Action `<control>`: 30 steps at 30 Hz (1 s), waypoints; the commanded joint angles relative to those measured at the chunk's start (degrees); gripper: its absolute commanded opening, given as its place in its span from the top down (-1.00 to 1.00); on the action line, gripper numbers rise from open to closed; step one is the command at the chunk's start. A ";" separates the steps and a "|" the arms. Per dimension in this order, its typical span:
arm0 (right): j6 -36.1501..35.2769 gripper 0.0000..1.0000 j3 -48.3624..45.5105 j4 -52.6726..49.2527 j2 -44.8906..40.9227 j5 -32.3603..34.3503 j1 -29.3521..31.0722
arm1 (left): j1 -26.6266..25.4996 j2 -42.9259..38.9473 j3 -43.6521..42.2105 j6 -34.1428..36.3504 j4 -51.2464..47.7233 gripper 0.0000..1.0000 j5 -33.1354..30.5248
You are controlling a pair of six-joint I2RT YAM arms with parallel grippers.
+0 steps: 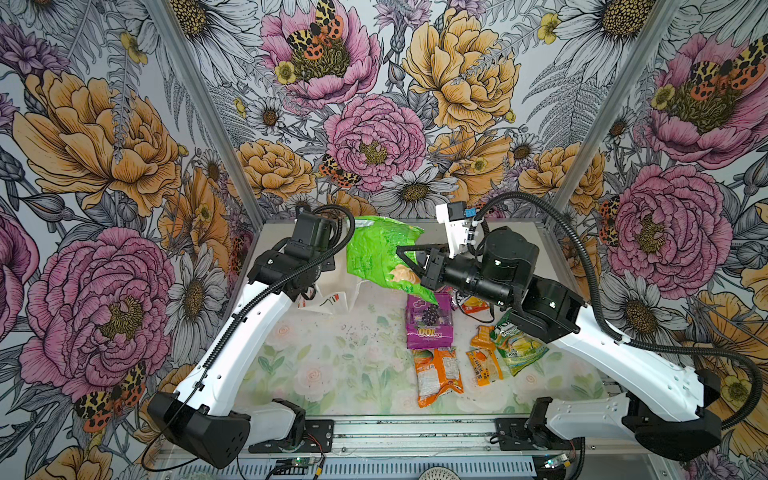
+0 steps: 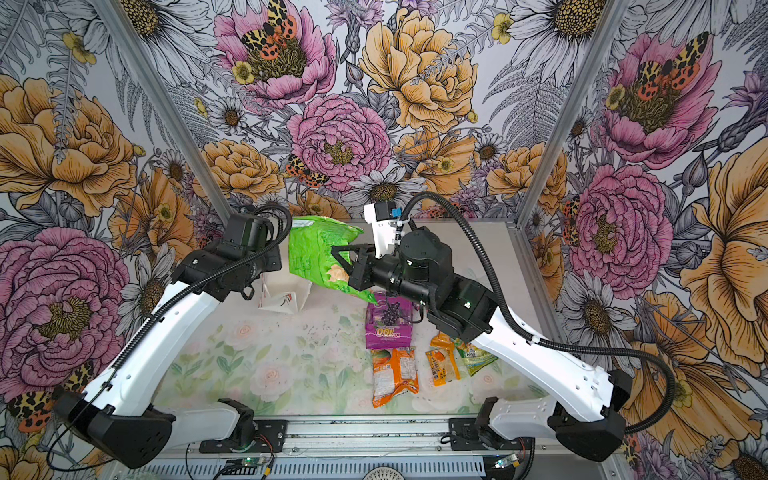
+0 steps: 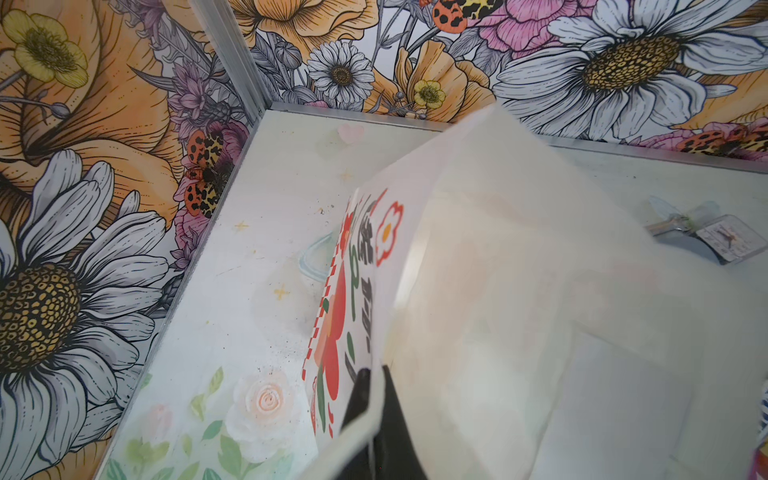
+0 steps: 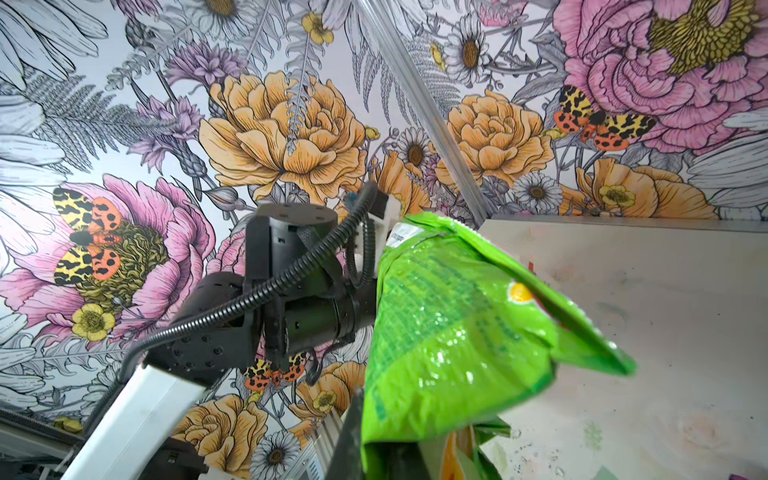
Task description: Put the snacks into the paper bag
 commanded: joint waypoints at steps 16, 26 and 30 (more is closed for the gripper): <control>17.13 1.00 -4.17 19.49 6.25 17.39 1.99 | -6.91 -1.33 -1.78 -17.37 7.12 1.00 1.65; 20.73 1.00 -5.64 21.86 10.61 23.58 2.09 | -9.69 -5.10 -4.35 -22.56 10.67 1.00 3.03; 19.65 1.00 -6.06 23.72 11.71 26.74 1.82 | -11.26 -5.68 -5.83 -24.17 11.25 1.00 3.26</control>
